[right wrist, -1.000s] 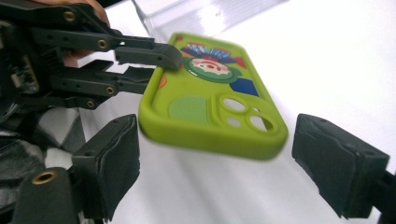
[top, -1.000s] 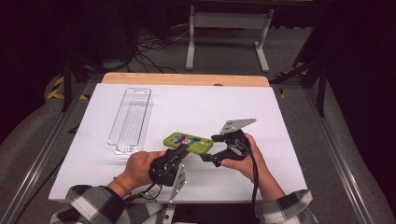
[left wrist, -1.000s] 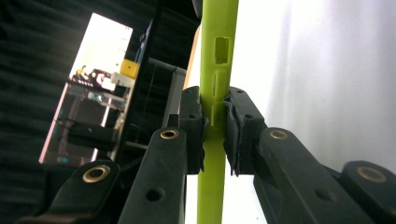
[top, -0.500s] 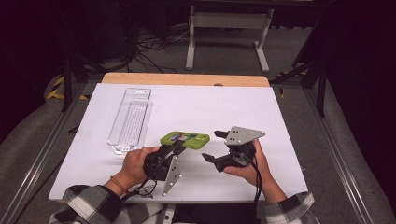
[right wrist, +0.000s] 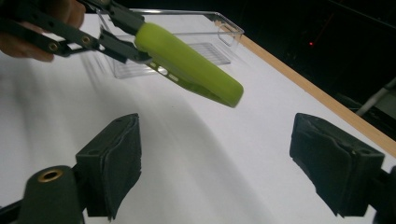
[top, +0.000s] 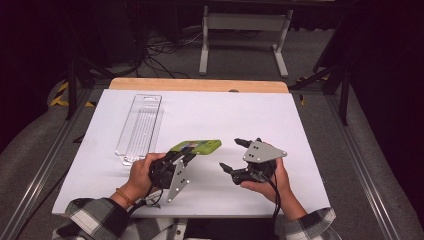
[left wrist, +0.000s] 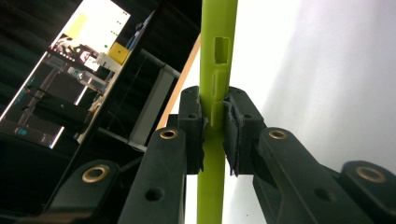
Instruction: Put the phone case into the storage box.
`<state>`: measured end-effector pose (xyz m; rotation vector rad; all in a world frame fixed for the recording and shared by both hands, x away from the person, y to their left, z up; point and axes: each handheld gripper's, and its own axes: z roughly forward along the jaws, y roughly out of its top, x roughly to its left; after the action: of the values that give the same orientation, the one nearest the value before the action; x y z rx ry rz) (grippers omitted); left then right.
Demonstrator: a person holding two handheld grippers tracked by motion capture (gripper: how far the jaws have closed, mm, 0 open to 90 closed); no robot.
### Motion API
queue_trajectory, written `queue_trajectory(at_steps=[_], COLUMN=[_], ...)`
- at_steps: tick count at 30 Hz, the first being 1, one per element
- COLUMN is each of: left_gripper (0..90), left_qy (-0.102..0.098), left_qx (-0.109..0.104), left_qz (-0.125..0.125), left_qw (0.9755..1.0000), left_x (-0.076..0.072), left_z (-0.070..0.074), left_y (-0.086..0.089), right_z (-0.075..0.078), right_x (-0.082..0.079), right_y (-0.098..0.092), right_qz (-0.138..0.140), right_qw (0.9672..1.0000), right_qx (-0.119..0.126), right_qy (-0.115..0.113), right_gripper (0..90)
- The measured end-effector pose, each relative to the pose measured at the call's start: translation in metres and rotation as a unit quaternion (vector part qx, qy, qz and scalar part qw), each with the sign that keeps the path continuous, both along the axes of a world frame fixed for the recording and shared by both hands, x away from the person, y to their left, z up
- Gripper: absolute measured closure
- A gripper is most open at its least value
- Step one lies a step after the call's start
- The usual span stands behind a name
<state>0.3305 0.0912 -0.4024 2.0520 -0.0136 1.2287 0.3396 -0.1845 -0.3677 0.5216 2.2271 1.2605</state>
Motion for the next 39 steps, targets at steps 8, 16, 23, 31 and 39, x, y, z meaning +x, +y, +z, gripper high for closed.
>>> queue_trajectory(at_steps=[8,16,23,31,39], left_gripper=[78.6,78.5,78.5,78.5,78.5], left_qy=[0.017,0.038,0.055,0.071,0.081], left_qx=[-0.019,-0.040,-0.063,-0.083,-0.100], left_qz=[-0.001,0.000,0.002,0.002,0.005], left_qw=[0.9997,0.9985,0.9965,0.9940,0.9917], left_x=[0.003,0.007,0.011,0.014,0.017], left_z=[0.003,0.006,0.010,0.013,0.017], left_y=[0.005,0.010,0.016,0.023,0.030], right_z=[-0.008,-0.013,-0.022,-0.028,-0.033], right_x=[-0.005,-0.008,-0.008,-0.010,-0.011], right_y=[-0.006,-0.011,-0.013,-0.015,-0.019], right_qz=[-0.015,-0.029,-0.041,-0.057,-0.065], right_qw=[0.9991,0.9982,0.9975,0.9967,0.9964], right_qx=[-0.012,-0.012,-0.026,-0.028,-0.030], right_qy=[-0.037,-0.051,-0.050,-0.050,-0.046], right_gripper=[16.3,13.9,10.7,8.0,7.5])
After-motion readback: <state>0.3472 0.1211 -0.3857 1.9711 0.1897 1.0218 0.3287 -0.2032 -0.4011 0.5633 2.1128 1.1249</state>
